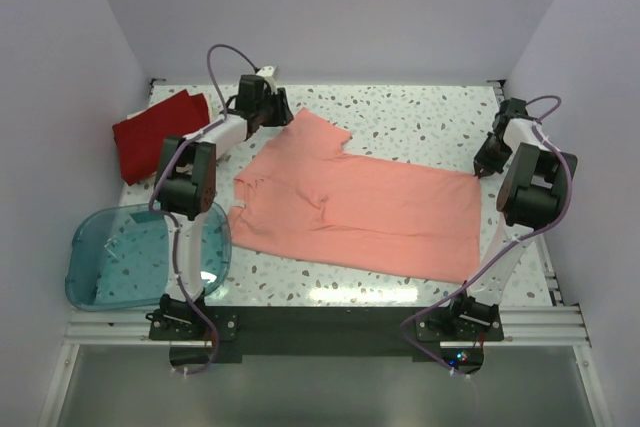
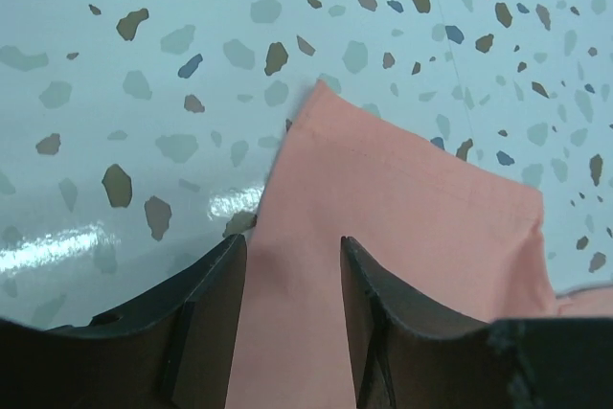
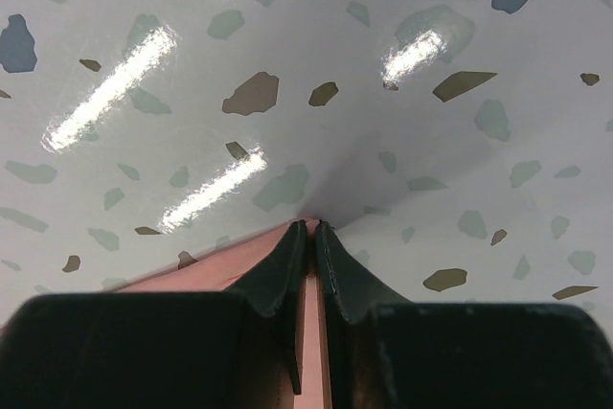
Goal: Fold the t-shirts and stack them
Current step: Fold the tshirt
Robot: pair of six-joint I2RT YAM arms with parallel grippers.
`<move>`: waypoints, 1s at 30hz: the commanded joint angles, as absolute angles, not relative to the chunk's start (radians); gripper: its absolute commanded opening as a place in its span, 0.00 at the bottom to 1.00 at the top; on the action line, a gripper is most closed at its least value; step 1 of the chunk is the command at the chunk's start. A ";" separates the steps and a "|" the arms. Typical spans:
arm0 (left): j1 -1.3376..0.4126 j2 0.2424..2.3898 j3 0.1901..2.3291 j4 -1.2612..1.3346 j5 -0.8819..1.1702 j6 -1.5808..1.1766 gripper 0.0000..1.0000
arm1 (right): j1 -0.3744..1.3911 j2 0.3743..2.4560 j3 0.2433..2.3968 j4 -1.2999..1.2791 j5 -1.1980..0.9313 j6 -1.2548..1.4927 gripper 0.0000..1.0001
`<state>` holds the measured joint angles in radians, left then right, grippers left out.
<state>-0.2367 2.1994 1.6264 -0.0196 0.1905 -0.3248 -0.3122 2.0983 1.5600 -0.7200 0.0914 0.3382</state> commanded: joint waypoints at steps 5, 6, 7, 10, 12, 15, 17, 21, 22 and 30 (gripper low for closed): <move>-0.245 2.347 1.807 0.092 0.196 -0.201 0.53 | -0.318 2.111 1.531 -0.764 0.130 0.325 0.08; -0.248 2.373 1.822 0.100 0.190 -0.198 0.54 | -0.318 2.112 1.532 -0.764 0.120 0.330 0.08; -0.249 2.385 1.847 0.104 0.187 -0.196 0.55 | -0.318 2.115 1.537 -0.764 0.112 0.336 0.08; -0.250 2.427 1.894 0.126 0.195 -0.183 0.57 | -0.318 2.118 1.545 -0.765 0.091 0.342 0.08; -0.255 2.462 1.922 0.129 0.201 -0.173 0.59 | -0.318 2.117 1.549 -0.769 0.084 0.345 0.08; -0.258 2.503 1.988 0.130 0.210 -0.166 0.61 | -0.318 2.118 1.557 -0.773 0.071 0.345 0.08; -0.261 2.529 2.014 0.130 0.224 -0.160 0.62 | -0.318 2.118 1.563 -0.778 0.071 0.342 0.08; -0.268 2.559 2.045 0.120 0.241 -0.143 0.62 | -0.318 2.120 1.562 -0.781 0.069 0.341 0.08; -0.270 2.562 2.049 0.118 0.244 -0.141 0.62 | -0.318 2.120 1.559 -0.779 0.068 0.342 0.08; -0.281 2.603 2.097 0.111 0.279 -0.141 0.60 | -0.318 2.125 1.548 -0.776 0.061 0.347 0.07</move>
<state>-0.2718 2.5752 2.0335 0.0734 0.2462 -0.1631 -0.3153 2.0983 1.5631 -0.7296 0.0681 0.3401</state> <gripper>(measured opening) 0.605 0.082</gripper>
